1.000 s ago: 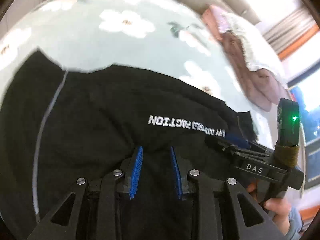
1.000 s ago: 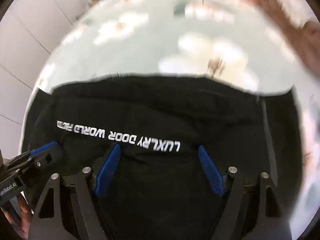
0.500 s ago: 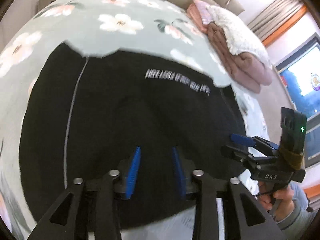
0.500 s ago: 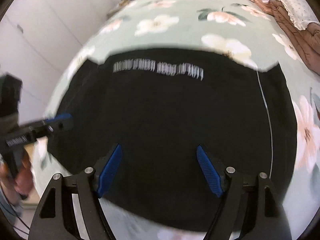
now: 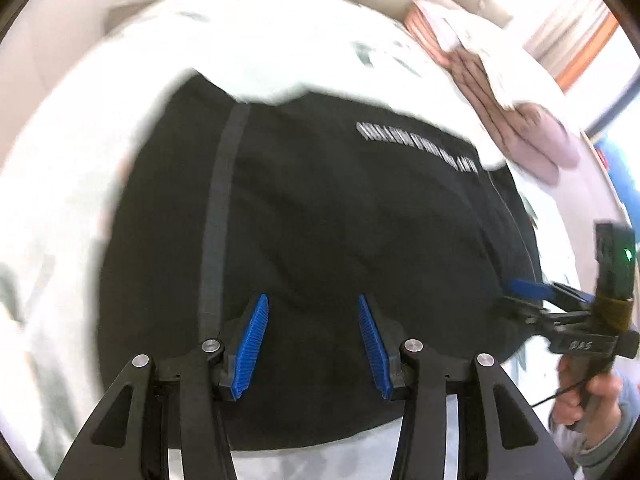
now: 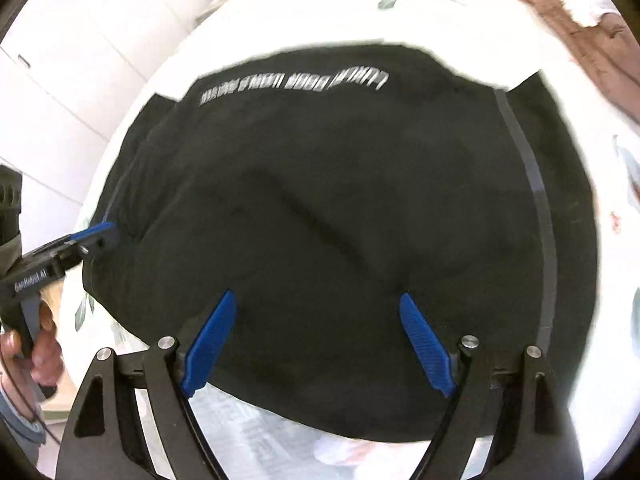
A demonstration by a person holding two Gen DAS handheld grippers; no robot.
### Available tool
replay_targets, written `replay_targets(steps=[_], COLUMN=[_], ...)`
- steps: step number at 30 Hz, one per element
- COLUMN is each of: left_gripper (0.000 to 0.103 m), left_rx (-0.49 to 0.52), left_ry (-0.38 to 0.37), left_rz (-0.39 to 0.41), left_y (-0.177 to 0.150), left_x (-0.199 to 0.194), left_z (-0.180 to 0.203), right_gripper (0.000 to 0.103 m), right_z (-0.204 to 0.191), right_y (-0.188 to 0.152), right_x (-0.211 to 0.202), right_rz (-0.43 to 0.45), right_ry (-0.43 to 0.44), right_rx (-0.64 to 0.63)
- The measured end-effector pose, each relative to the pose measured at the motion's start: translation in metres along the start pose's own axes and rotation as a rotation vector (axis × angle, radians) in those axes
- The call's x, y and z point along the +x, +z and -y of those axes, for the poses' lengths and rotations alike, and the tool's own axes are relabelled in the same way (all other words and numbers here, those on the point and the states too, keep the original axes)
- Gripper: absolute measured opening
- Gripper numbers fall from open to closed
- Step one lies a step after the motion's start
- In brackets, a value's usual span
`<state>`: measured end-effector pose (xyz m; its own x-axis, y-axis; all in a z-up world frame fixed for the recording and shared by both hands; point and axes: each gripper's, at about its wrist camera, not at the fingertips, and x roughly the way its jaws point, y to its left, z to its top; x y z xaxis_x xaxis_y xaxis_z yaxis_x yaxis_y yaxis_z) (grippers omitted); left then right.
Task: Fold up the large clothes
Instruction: 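Grasp the printed edge of the jacket with both tools, then lift the jacket edge and fold it over onto itself with both tools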
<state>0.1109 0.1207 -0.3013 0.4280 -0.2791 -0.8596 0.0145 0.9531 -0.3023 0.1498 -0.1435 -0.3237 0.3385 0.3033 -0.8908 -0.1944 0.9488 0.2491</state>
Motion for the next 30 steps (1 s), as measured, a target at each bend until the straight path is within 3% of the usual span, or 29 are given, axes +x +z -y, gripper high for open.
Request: replay_targets(steps=[3, 7, 12, 16, 18, 22, 24, 30], left_gripper=[0.048, 0.048, 0.048, 0.048, 0.048, 0.053, 0.06, 0.065], left_rx=[-0.075, -0.169, -0.269, -0.314, -0.329, -0.404, -0.435, -0.505], left_ry=[0.042, 0.068, -0.003, -0.082, -0.139, -0.267, -0.29, -0.396], left_rz=[0.065, 0.053, -0.005, -0.064, -0.085, -0.127, -0.143, -0.151], left_y=[0.006, 0.012, 0.017, 0.022, 0.021, 0.016, 0.013, 0.005], left_x=[-0.027, -0.032, -0.006, 0.024, 0.035, 0.055, 0.061, 0.073], left_z=[-0.037, -0.08, -0.128, -0.138, -0.143, -0.157, -0.163, -0.174], right_gripper=[0.086, 0.086, 0.086, 0.086, 0.086, 0.086, 0.086, 0.091], right_z=[0.024, 0.069, 0.121, 0.153, 0.168, 0.202, 0.213, 0.24], right_y=[0.005, 0.007, 0.013, 0.014, 0.011, 0.004, 0.002, -0.004], right_x=[-0.021, -0.038, -0.04, -0.028, -0.018, 0.005, 0.013, 0.04], right_rz=[0.045, 0.071, 0.078, 0.042, 0.014, -0.033, -0.04, -0.059], right_ry=[-0.036, -0.091, -0.164, -0.162, -0.112, 0.109, 0.164, 0.334], right_rx=[0.032, 0.104, 0.152, 0.183, 0.207, 0.332, 0.366, 0.466])
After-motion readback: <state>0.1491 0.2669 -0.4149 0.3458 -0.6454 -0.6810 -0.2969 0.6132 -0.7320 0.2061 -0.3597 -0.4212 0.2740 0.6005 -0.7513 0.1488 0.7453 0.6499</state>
